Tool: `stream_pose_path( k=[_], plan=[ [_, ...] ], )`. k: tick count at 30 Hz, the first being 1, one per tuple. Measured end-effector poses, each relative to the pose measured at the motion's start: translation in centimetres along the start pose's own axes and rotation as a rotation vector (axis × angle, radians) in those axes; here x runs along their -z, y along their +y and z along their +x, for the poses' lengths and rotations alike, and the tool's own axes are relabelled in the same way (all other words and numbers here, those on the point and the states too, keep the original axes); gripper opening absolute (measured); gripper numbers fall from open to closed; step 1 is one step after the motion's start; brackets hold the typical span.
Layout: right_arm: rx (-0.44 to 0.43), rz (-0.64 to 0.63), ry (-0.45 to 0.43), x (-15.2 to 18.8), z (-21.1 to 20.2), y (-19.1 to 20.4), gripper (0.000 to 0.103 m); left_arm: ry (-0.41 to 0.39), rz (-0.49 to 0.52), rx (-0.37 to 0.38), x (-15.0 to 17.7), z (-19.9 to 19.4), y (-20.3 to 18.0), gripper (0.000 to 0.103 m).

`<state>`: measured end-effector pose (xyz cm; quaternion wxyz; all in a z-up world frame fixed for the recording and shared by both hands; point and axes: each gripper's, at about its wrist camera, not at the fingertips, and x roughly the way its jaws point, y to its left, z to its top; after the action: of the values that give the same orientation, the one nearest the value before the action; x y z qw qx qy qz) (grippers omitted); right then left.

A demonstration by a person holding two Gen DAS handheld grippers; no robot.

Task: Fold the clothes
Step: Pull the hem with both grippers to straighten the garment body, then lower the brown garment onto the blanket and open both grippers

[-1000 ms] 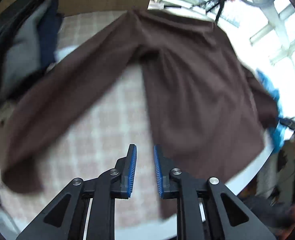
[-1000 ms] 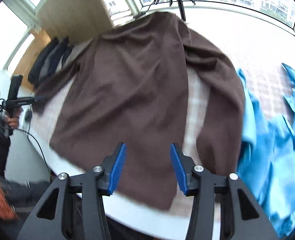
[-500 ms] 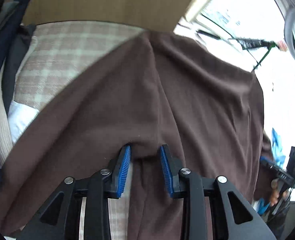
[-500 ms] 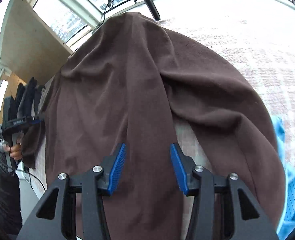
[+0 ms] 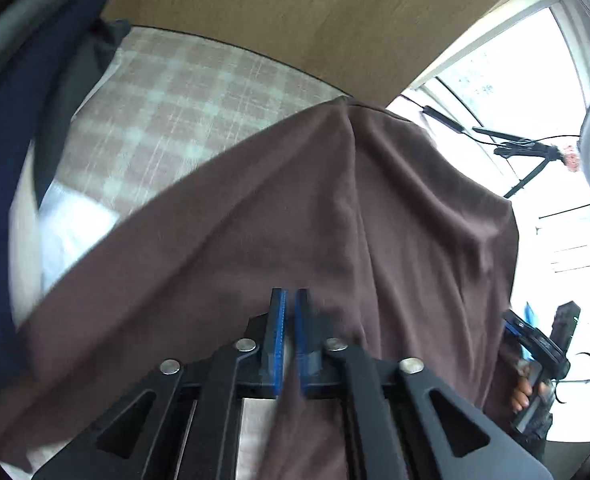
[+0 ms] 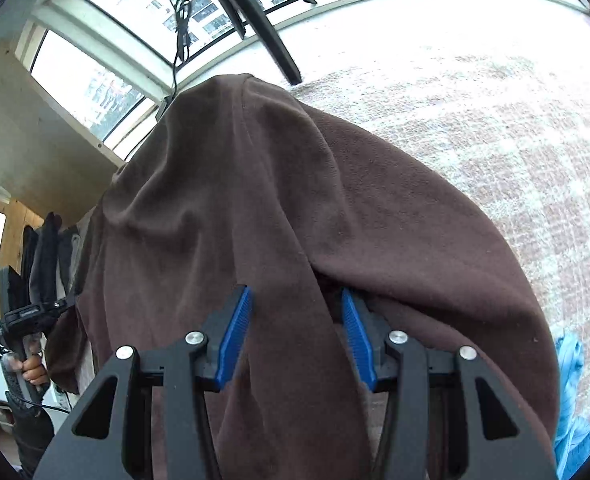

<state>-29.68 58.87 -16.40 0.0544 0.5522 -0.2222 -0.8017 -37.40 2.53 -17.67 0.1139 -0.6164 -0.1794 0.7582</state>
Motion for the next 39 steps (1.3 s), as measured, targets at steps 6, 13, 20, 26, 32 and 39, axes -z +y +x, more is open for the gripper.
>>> stream_pose_path(
  k=[6, 13, 20, 26, 32, 39],
  plan=[
    [0.043, -0.061, -0.001, 0.0, 0.0, 1.3, 0.046, 0.019, 0.109, -0.082, 1.6, 0.7, -2.9, 0.03],
    [0.052, -0.084, 0.005, -0.1, 0.6, 2.0, 0.046, -0.053, 0.161, -0.207, -0.4, 2.1, -4.2, 0.032],
    [0.038, -0.067, 0.027, -0.1, 1.1, 1.6, 0.046, -0.023, 0.288, -0.217, -0.9, 3.3, -4.3, 0.018],
    [0.029, -0.057, -0.027, -0.3, 0.5, 1.1, 0.025, -0.075, 0.356, -0.202, -0.6, 2.2, -4.2, 0.006],
    [0.14, -0.03, -0.072, -0.7, -0.2, -0.1, 0.004, -0.078, 0.321, -0.229, -3.1, 1.0, -2.4, 0.011],
    [0.069, -0.106, -0.028, 1.9, -3.1, 1.1, 0.011, -0.076, 0.36, -0.226, 0.0, -3.5, -1.6, 0.024]
  ],
)
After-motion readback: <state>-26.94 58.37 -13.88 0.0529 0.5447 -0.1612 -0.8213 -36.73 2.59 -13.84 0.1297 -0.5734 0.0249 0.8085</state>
